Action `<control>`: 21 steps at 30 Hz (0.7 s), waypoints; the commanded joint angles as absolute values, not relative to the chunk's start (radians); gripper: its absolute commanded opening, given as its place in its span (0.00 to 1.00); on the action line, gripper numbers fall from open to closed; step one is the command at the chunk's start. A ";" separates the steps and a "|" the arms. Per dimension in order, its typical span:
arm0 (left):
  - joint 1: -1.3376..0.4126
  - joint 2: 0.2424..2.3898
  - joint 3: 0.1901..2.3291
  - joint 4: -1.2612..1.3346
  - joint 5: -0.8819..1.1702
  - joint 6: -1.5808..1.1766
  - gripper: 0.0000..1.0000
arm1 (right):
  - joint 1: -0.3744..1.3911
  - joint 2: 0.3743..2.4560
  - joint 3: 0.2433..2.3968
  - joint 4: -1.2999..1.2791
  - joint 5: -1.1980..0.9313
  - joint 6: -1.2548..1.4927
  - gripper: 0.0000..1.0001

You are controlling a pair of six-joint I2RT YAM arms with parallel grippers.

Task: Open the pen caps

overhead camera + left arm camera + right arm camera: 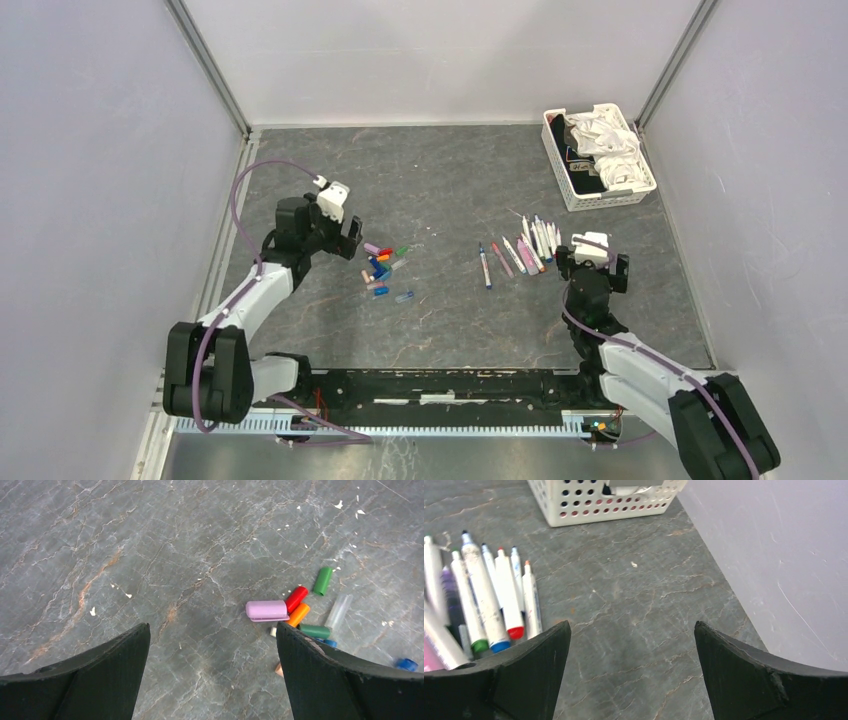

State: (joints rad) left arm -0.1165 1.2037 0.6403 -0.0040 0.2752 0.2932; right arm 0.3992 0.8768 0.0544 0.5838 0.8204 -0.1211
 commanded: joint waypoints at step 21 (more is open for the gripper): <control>-0.009 1.369 0.322 0.831 0.308 0.156 1.00 | 0.279 1.321 0.052 1.158 0.801 -0.194 0.98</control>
